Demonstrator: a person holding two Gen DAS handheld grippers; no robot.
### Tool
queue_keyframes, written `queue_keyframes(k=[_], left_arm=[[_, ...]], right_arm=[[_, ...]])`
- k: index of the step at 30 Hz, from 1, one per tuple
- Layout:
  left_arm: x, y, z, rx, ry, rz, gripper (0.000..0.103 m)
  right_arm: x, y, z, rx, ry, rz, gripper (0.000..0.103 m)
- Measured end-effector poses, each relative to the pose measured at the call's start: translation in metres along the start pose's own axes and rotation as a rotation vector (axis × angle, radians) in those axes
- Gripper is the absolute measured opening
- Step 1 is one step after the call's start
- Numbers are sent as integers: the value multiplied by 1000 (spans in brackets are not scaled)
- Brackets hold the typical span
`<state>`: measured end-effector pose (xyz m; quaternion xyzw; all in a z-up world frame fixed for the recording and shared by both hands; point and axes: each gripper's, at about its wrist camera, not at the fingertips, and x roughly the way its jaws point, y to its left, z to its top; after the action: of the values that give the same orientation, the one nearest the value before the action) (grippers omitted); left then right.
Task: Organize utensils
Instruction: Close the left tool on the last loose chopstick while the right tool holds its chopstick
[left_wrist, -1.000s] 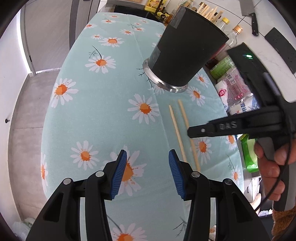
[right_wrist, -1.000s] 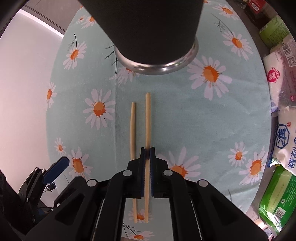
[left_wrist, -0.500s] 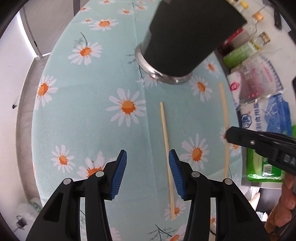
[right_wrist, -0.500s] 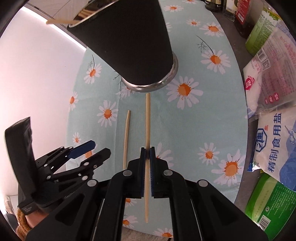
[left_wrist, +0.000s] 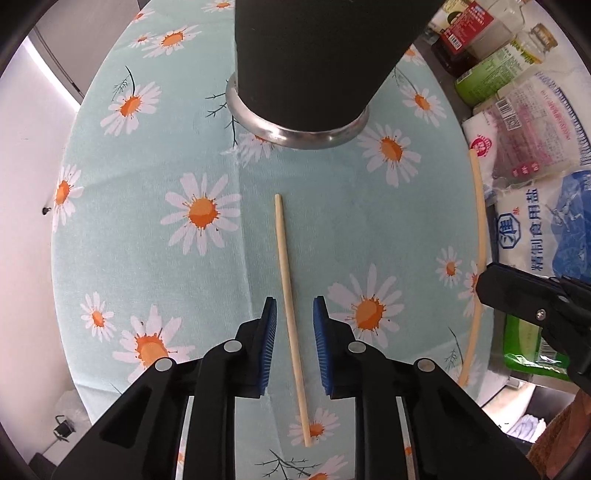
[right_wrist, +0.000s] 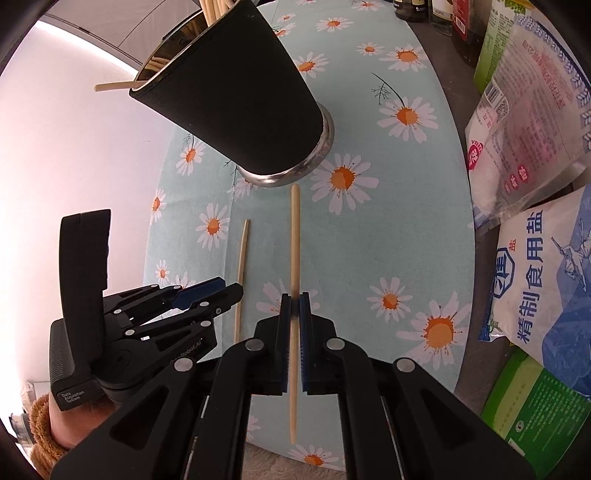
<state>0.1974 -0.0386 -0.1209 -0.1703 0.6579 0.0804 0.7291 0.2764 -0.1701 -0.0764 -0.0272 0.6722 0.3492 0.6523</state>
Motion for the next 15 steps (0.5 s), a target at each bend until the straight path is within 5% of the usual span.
queue_keyframes(k=[15], left_arm=[[19, -25, 2, 17, 25, 83, 4]], right_arm=[[10, -11, -5, -49, 39, 64, 5]])
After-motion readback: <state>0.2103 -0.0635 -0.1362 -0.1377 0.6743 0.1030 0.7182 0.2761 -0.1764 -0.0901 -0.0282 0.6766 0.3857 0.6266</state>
